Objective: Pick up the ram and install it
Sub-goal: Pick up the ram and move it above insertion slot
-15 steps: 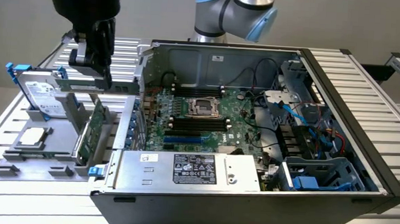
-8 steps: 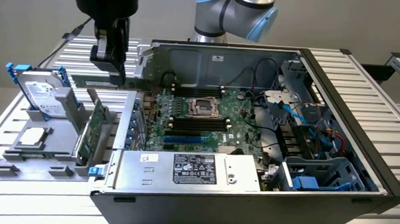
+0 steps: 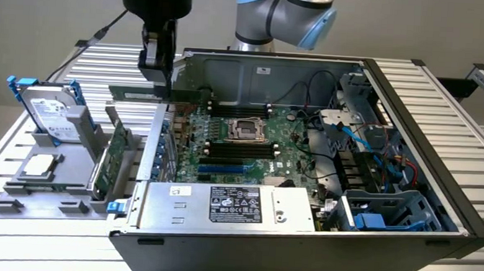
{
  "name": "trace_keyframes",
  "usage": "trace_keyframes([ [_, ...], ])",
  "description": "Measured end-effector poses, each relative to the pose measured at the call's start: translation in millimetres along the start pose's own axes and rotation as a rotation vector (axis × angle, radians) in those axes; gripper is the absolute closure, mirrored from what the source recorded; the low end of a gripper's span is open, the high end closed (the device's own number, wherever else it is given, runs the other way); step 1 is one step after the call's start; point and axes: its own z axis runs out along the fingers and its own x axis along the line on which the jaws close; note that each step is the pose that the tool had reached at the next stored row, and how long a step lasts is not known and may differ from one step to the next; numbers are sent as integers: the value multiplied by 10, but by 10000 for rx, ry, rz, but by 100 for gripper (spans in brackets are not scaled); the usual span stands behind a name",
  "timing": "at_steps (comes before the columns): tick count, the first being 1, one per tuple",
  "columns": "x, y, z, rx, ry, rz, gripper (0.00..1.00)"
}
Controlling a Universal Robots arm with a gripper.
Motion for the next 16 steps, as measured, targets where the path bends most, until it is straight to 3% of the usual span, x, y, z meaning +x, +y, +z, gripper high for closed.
trace_keyframes([
  [16, -181, -700, -31, -2, 1, 0, 87],
])
